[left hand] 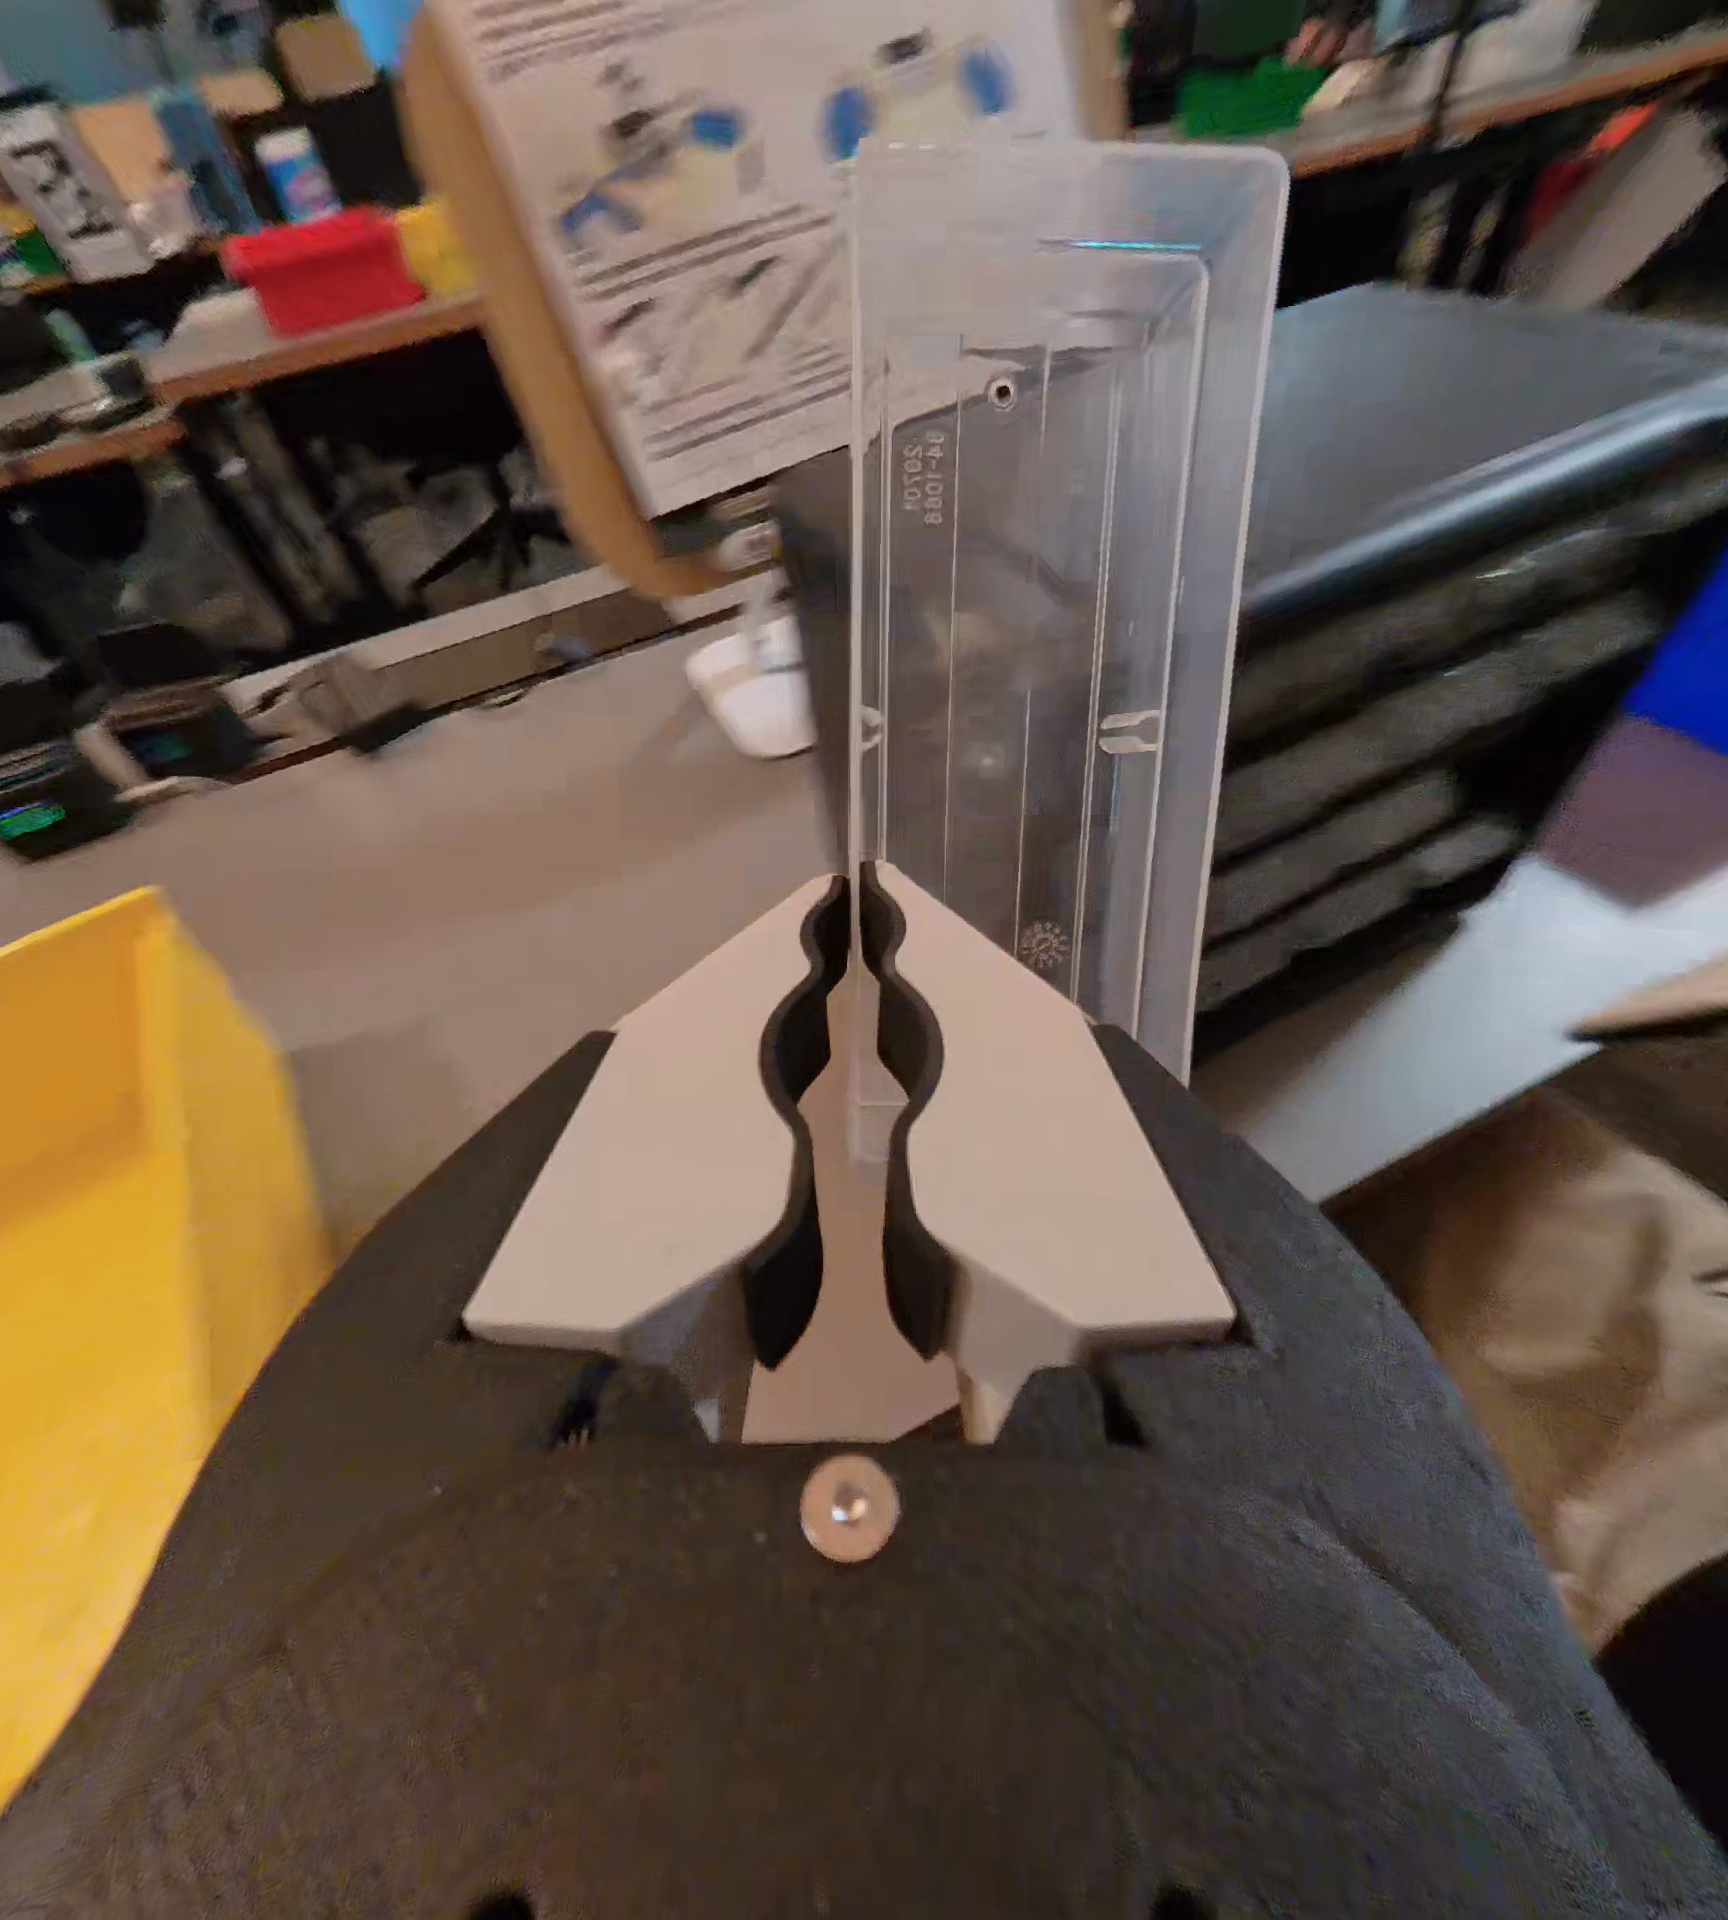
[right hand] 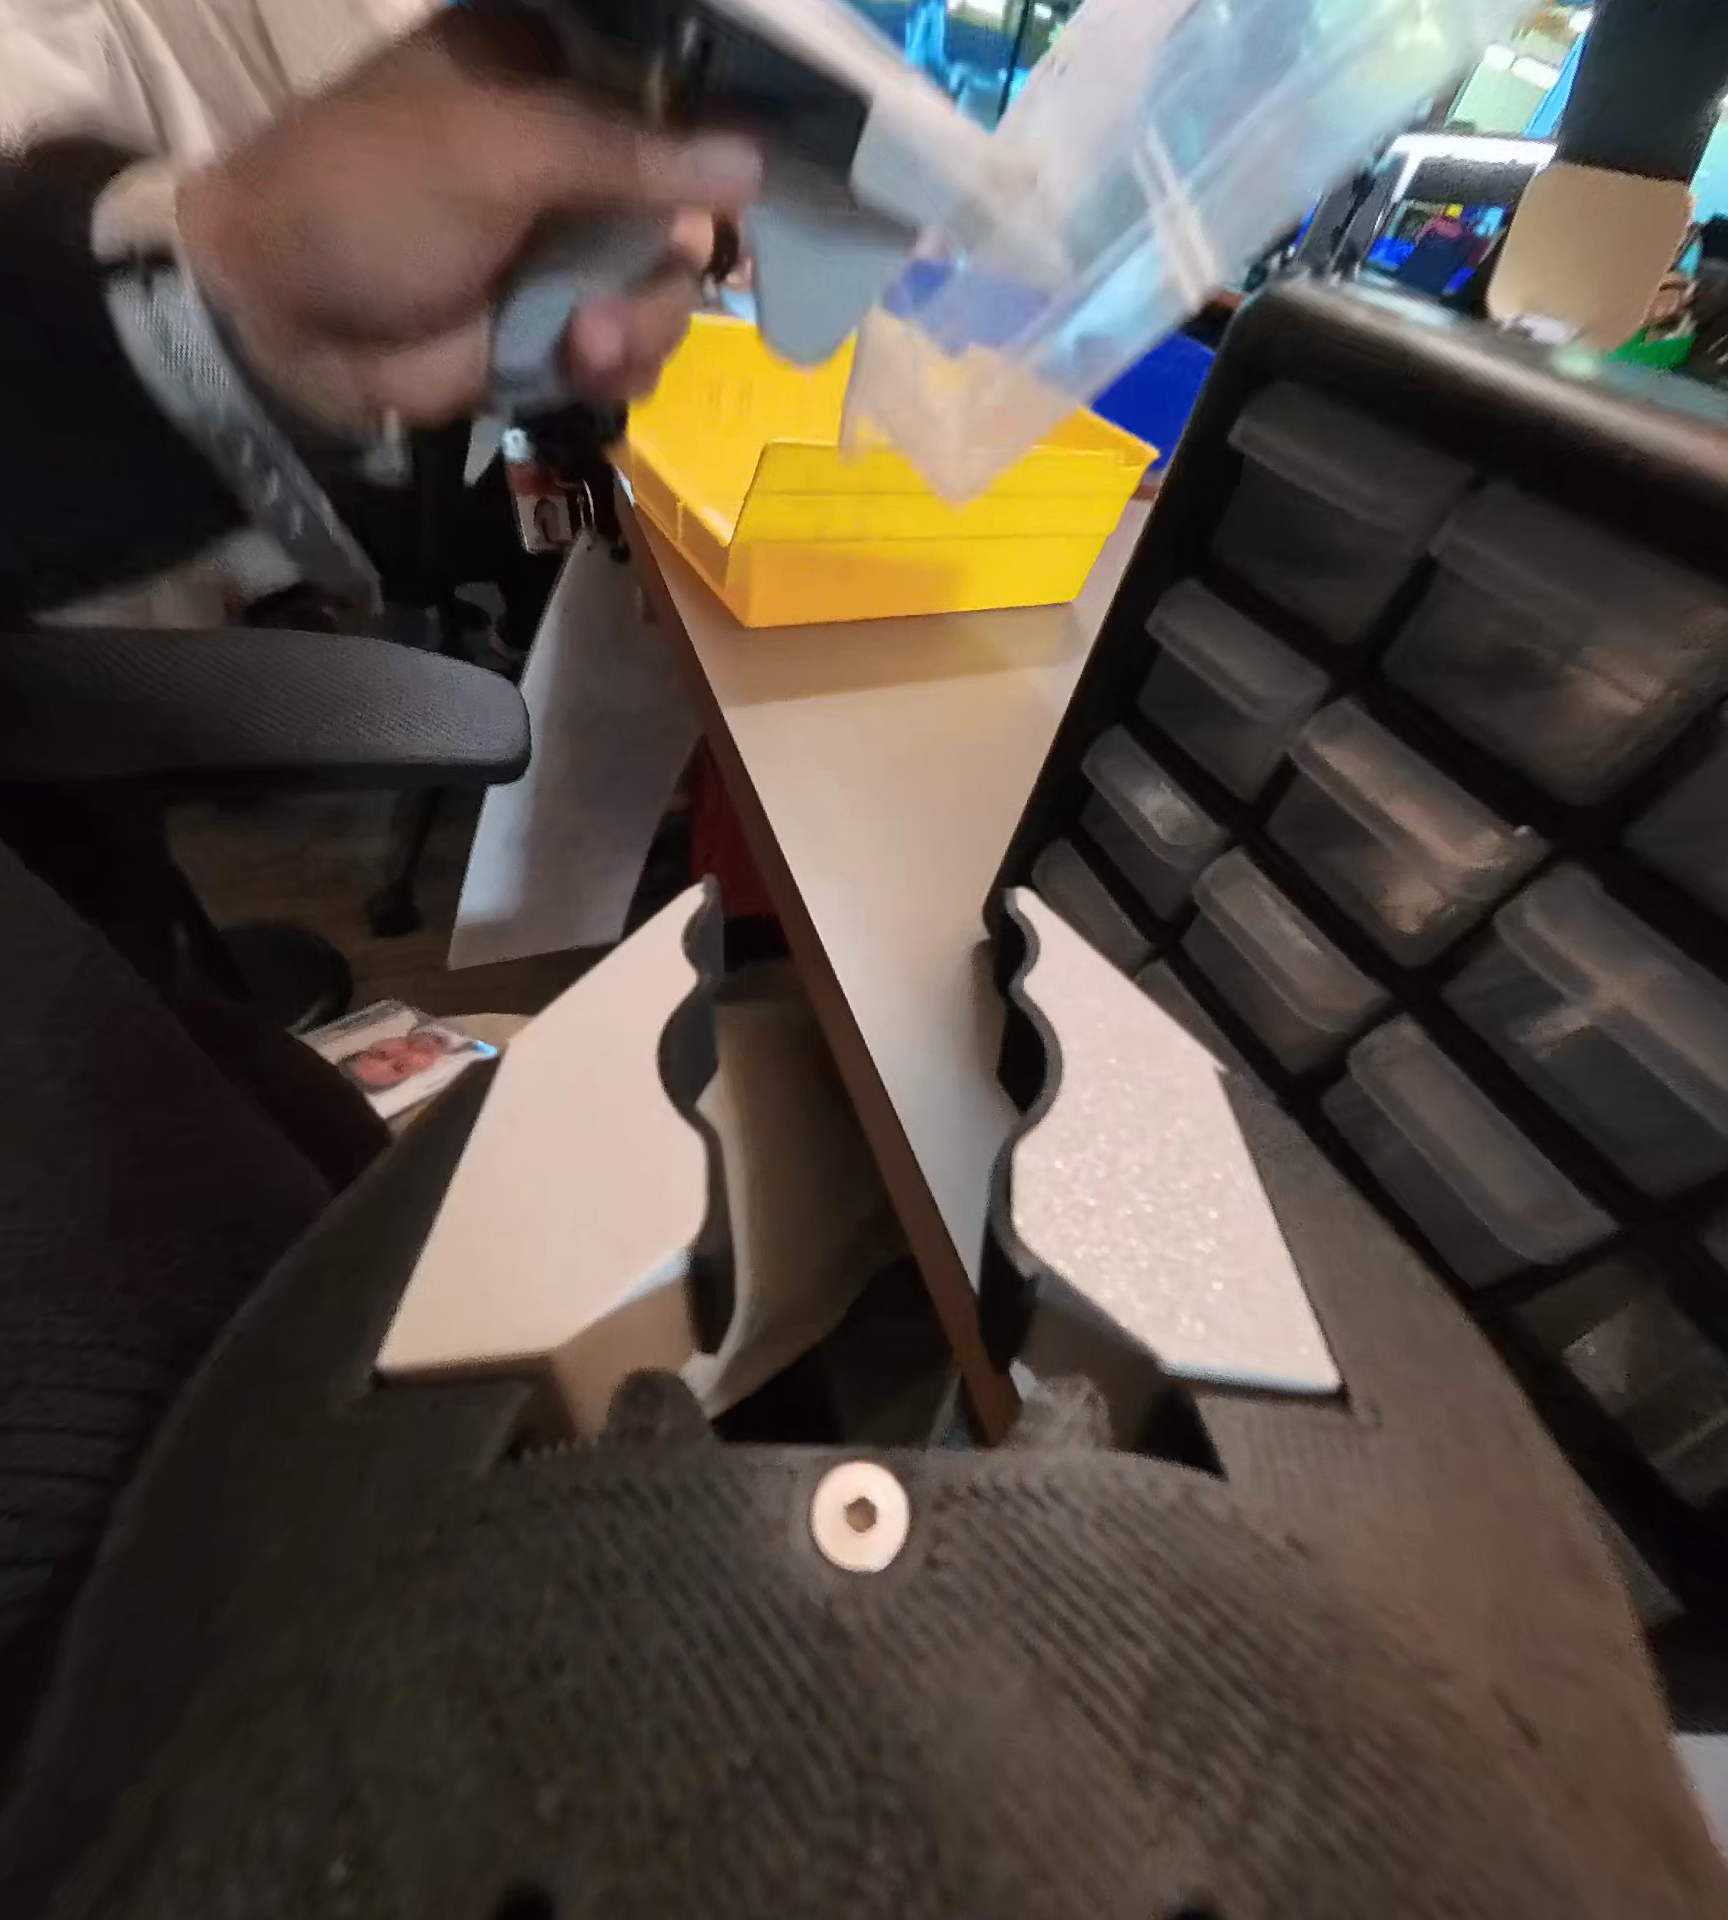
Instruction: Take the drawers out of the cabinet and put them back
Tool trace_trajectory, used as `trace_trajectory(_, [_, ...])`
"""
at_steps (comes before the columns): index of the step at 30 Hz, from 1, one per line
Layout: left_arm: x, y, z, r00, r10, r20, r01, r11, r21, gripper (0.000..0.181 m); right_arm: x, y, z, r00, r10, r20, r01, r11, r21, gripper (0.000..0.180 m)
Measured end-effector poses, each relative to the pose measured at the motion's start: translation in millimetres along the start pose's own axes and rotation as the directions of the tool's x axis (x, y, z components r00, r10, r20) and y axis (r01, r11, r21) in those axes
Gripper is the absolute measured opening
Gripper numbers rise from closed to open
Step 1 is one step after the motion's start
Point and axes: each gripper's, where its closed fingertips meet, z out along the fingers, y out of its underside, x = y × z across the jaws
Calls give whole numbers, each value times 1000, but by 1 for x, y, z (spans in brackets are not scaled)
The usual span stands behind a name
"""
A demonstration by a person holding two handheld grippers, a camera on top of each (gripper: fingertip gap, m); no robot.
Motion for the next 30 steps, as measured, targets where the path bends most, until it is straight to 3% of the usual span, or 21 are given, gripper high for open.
trace_trajectory(1, [25,-1,2,1000,-1,-29,2,999,36,0,1,-5,-4,1000,10,0,-10,1000,19,52])
trace_trajectory(4, [84,2,7,994,-21,-105,31,994,101,0,2,-16,-20,997,-66,-33,68,996,53,50])
trace_trajectory(7, [126,22,19,980,-42,-192,50,998,35,0,-4,-22,-28,965,-236,-113,242,969,41,43])
trace_trajectory(10, [138,42,35,979,-94,-179,94,996,-5,0,-17,-14,-21,919,-375,-123,376,926,-15,41])
trace_trajectory(12, [140,55,42,968,-184,-171,182,983,-26,0,-22,8,-8,926,-371,-72,364,926,-99,54])
trace_trajectory(16, [148,74,51,943,-288,-164,276,957,-93,0,-22,41,7,915,-401,-46,377,890,-257,54])
trace_trajectory(18, [159,76,50,936,-299,-187,282,953,-112,0,-13,54,9,848,-525,-74,462,799,-386,46])
trace_trajectory(21, [170,82,49,945,-263,-192,244,962,-119,0,1,75,7,667,-743,-47,583,561,-588,28])
trace_trajectory(23, [171,82,48,942,-267,-204,245,961,-126,0,3,81,7,579,-815,-19,619,455,-640,16])
trace_trajectory(25, [172,85,48,935,-278,-222,251,957,-143,0,1,82,7,584,-812,-6,621,451,-641,16])
trace_trajectory(28, [176,86,46,921,-269,-282,238,961,-138,4,-5,79,4,690,-724,-8,583,562,-587,15])
trace_trajectory(30, [180,83,41,901,-262,-346,231,964,-128,22,-9,74,-1,759,-651,12,553,634,-541,13])
